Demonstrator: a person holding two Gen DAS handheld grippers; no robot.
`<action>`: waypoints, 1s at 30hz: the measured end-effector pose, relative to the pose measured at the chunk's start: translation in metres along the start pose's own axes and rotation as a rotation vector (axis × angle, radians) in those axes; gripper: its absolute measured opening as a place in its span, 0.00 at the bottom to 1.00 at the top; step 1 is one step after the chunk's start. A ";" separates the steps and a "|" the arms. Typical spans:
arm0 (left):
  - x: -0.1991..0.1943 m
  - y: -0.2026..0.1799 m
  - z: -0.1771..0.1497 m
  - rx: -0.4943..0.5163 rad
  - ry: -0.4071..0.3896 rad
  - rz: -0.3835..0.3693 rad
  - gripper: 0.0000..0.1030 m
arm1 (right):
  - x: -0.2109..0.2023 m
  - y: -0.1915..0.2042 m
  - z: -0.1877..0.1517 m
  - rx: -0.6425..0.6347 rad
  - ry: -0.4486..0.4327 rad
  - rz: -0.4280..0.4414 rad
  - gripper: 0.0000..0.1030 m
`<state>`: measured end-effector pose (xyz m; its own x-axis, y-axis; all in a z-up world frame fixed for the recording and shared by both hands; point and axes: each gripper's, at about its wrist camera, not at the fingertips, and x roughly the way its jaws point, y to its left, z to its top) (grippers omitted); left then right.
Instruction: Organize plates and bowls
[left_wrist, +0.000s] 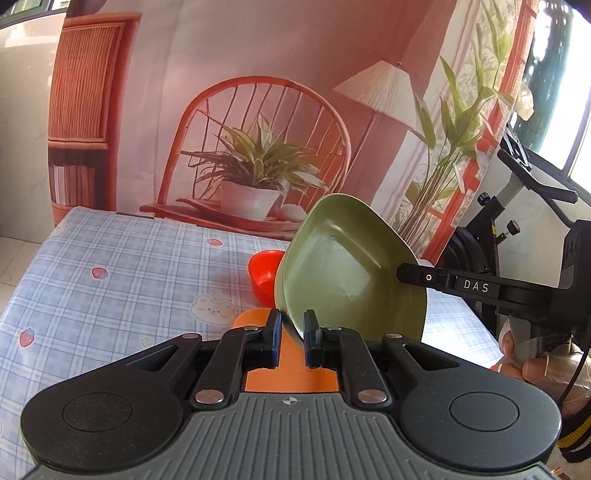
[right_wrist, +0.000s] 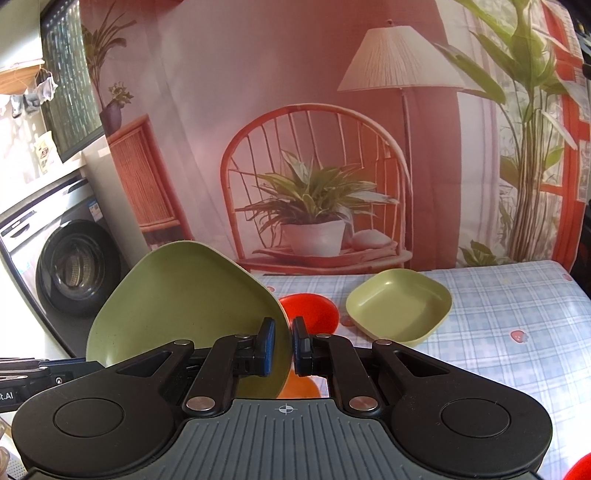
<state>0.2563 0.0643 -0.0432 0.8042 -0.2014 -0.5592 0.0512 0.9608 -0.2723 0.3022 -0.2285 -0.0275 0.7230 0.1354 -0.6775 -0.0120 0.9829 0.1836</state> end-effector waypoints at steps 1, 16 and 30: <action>0.008 0.003 -0.001 -0.007 0.014 0.004 0.12 | 0.008 -0.002 0.000 -0.006 0.016 -0.004 0.09; 0.083 0.036 -0.043 -0.093 0.225 0.000 0.14 | 0.098 -0.026 -0.032 -0.016 0.224 -0.037 0.08; 0.094 0.048 -0.046 -0.145 0.272 0.022 0.15 | 0.124 -0.017 -0.043 -0.076 0.286 -0.054 0.07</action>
<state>0.3073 0.0827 -0.1452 0.6150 -0.2436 -0.7500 -0.0649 0.9322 -0.3561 0.3624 -0.2231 -0.1449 0.5003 0.1015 -0.8599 -0.0380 0.9947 0.0953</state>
